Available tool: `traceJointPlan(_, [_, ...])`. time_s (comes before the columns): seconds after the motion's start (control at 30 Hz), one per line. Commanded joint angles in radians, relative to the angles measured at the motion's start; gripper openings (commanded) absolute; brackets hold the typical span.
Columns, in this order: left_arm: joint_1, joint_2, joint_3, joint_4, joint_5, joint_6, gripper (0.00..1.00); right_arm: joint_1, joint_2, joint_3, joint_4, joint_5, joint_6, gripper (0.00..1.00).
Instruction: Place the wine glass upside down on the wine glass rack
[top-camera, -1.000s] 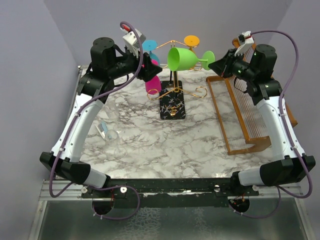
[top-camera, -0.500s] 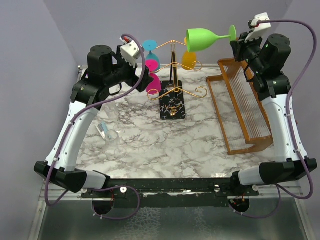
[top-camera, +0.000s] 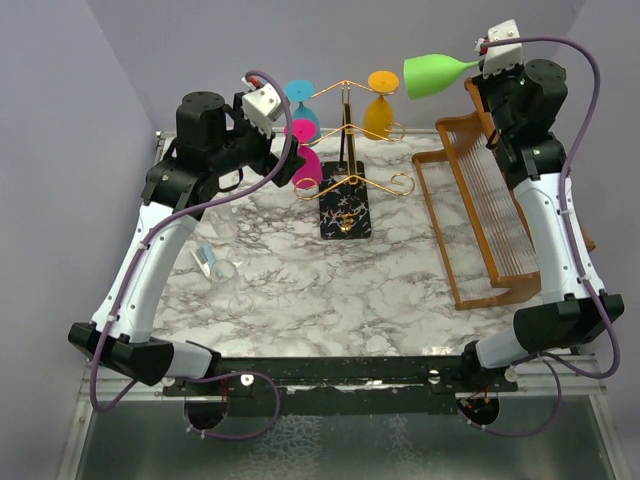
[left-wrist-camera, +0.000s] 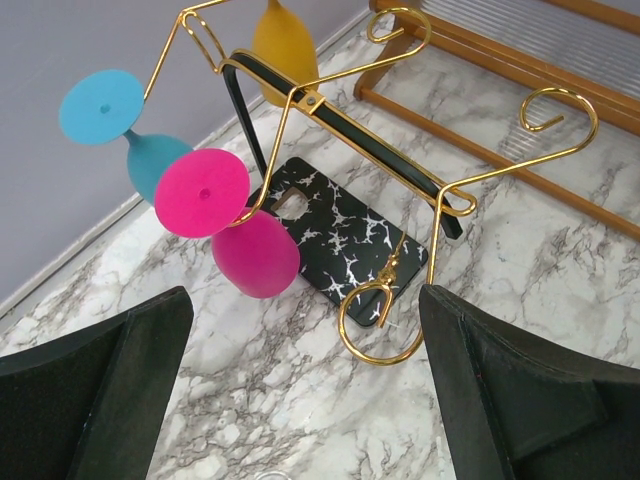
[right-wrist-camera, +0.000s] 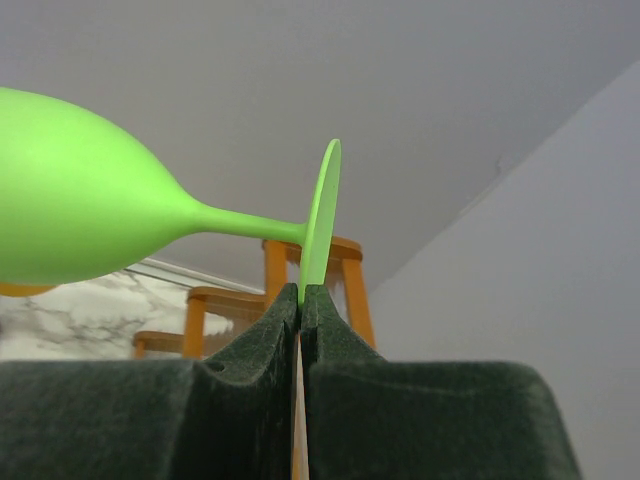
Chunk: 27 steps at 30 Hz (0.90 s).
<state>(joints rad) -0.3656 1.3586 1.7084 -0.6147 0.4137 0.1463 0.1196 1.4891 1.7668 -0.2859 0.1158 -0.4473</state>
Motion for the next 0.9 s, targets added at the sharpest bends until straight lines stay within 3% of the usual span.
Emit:
traceJointPlan(0.0, [0.007,-0.001,0.0,0.008,0.012,0.007,0.99,0.001,0.005,0.002,0.099,0.114,-0.164,0.01])
traceJointPlan(0.27, [0.01,0.001,0.003,0.003,0.013,0.019,0.99,0.02,-0.022,-0.159,0.25,0.118,-0.404,0.01])
traceJointPlan(0.87, [0.013,-0.01,0.01,-0.003,0.023,0.031,0.99,0.054,-0.028,-0.352,0.34,-0.073,-0.826,0.01])
